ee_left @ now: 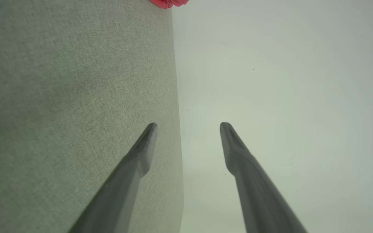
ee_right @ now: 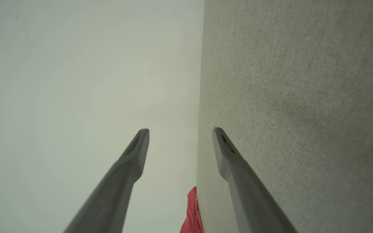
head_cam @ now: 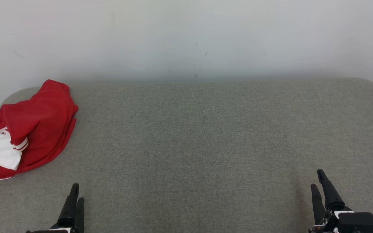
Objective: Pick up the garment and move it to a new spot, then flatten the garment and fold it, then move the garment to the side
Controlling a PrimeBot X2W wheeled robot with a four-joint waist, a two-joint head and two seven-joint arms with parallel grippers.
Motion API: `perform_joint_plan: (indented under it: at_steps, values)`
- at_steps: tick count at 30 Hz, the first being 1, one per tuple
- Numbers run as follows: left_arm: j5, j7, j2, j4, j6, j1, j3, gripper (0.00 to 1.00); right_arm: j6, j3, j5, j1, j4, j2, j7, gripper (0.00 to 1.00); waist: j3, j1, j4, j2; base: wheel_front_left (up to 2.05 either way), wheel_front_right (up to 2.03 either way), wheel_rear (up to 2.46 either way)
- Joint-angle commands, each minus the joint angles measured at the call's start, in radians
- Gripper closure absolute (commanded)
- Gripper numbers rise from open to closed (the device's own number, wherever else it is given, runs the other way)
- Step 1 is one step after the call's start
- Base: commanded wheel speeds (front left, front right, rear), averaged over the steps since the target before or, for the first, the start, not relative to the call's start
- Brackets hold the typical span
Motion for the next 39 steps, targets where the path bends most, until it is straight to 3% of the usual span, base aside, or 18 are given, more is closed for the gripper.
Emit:
perform_joint_plan:
  at_steps: [1, 17, 39]
  values:
    - [0.005, -0.009, 0.003, -0.026, -0.001, -0.016, -0.005, 0.0, 0.0, 0.01, -0.012, -0.018, -0.023, -0.002, -0.009, 0.0, 0.0, 0.0, 0.0, 0.0, 0.0, 0.0, 0.0]
    - [0.196, -0.081, 0.004, -0.078, 0.005, -0.012, -0.003, 0.0, 0.0, 0.049, -0.18, -0.006, -0.08, -0.002, -0.08, 0.0, 0.003, 0.0, 0.001, 0.0, 0.0, 0.0, 0.0]
    - [0.784, -0.169, 0.02, -0.152, 0.075, 0.005, -0.079, 0.0, -0.001, 0.089, -0.716, 0.005, -0.12, -0.003, -0.168, 0.0, 0.007, 0.0, 0.004, 0.0, 0.0, 0.0, 0.0]
